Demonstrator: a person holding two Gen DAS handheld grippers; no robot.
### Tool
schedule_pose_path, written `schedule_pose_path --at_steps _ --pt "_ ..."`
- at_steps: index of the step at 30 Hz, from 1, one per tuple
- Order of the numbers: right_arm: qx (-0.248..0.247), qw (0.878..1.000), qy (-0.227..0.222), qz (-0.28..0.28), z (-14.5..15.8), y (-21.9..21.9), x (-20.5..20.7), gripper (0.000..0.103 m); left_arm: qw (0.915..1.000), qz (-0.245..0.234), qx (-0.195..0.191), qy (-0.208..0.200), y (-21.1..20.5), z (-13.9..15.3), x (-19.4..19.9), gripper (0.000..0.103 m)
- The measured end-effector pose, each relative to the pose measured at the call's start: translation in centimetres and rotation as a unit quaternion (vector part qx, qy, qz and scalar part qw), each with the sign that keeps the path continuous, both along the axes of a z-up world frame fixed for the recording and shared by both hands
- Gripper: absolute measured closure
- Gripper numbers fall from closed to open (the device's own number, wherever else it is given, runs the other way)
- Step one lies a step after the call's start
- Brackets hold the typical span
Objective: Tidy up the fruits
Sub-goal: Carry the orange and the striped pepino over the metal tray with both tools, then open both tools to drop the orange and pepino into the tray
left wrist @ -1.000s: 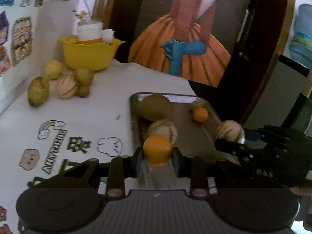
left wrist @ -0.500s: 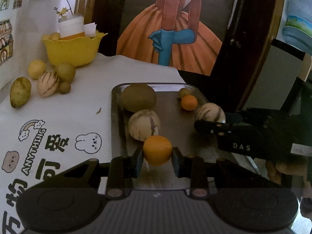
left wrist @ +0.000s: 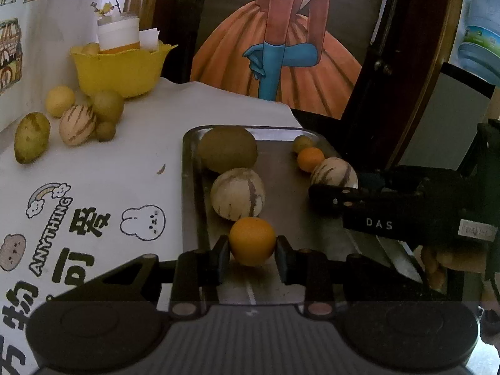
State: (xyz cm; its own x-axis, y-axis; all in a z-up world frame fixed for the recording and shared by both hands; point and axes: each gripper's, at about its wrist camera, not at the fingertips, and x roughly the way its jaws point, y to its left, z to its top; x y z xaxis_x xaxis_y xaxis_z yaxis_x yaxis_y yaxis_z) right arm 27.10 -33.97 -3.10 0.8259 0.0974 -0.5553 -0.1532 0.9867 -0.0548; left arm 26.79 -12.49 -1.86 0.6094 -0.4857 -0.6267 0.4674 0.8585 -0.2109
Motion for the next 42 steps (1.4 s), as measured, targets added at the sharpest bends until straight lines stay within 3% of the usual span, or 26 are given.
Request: schedule_pose_path --at_steps 13,31,42 --pt "-0.023 1.000 0.004 0.001 -0.2 0.6 0.4 0.054 1.0000 0.003 -0.003 0.004 0.1 -0.4 0.0 0.069" --pt "-0.015 1.000 0.005 0.005 -0.2 0.5 0.1 0.051 0.9999 0.005 -0.001 0.011 0.2 -0.3 0.1 0.069" --pt "-0.009 1.000 -0.016 0.001 2.1 -0.4 -3.0 0.032 0.9997 0.024 0.003 0.000 1.0 1.6 -1.7 0.049"
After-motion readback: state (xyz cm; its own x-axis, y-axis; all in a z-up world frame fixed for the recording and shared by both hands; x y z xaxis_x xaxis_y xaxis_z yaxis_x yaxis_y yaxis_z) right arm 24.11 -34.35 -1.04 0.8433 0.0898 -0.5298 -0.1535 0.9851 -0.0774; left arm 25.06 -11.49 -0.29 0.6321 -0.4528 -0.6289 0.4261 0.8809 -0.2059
